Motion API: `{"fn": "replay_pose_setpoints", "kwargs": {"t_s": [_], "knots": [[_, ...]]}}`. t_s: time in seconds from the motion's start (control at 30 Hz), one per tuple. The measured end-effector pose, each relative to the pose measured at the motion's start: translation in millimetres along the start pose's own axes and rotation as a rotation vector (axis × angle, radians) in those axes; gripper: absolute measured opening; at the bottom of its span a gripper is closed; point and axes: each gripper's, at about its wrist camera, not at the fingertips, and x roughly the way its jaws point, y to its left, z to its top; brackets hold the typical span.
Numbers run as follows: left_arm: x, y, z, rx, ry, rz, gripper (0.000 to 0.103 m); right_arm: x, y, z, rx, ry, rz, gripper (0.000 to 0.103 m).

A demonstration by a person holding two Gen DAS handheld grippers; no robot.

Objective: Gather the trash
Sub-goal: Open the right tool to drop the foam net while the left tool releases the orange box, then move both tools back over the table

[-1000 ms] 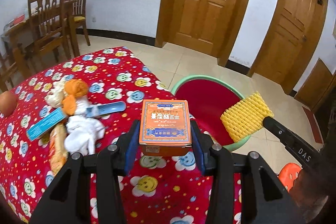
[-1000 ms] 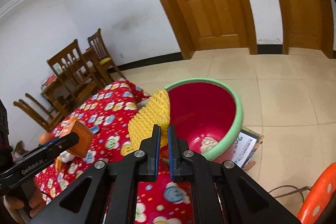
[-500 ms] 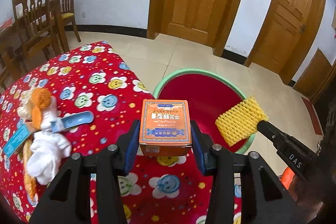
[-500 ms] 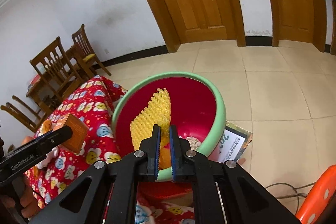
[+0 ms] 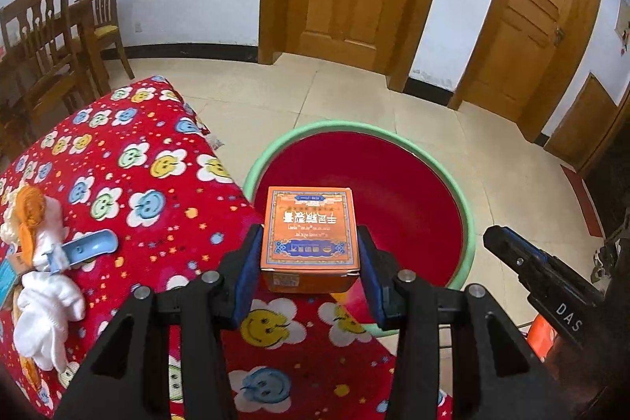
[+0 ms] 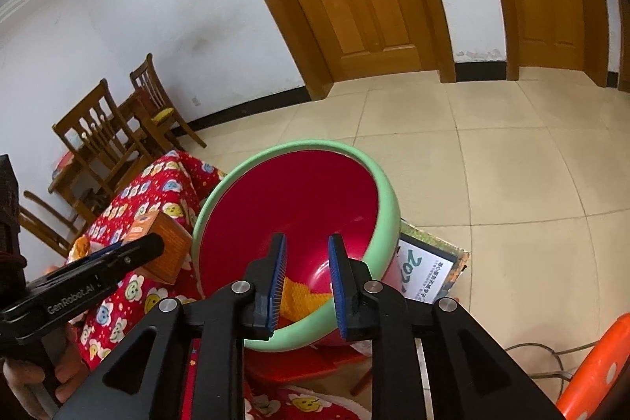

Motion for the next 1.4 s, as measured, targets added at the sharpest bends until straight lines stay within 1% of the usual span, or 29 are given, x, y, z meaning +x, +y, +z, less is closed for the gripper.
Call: {"fn": "replay_pose_setpoints", "kwargs": {"t_s": [0.07,0.1,0.13,0.2,0.3,0.47,0.53,0.63,0.77,0.93,1.07,1.4], "knots": [[3,-2,1,-0.002,0.010,-0.002,0.046,1,-3,1,0.004,0.001,-0.005,0.023],[4,-2,1,-0.003,0.015,-0.004,0.048,1,-5,1,0.007,0.002,-0.006,0.025],[4,-3,2,-0.004,0.020,-0.007,0.055,1,-6,1,0.009,0.002,-0.007,0.026],[5,-4,2,-0.005,0.022,0.000,0.063,2,-8,1,0.019,0.006,-0.009,0.026],[2,-5,2,0.006,0.018,0.018,0.068,1,-9,0,0.024,0.009,-0.012,0.026],[-7,2,0,-0.017,0.021,0.029,0.068,-1,-4,0,0.016,0.025,-0.002,0.027],[-13,7,-1,-0.029,0.013,0.029,0.068,-2,-1,0,0.012,0.027,0.004,0.036],[-22,15,-3,-0.043,0.003,0.038,0.068,-5,3,0,0.003,0.020,0.012,0.045],[-34,29,-7,-0.066,-0.002,0.057,0.069,-10,13,-2,-0.003,0.009,0.026,0.051],[-53,51,-16,-0.101,-0.018,0.095,0.069,-13,30,-6,-0.022,0.017,0.049,0.058],[-67,69,-24,-0.134,-0.026,0.118,0.069,-16,43,-9,-0.035,0.021,0.066,0.058],[-97,129,-38,-0.194,-0.049,0.238,0.069,-14,86,-19,-0.095,0.051,0.117,0.059]]}}
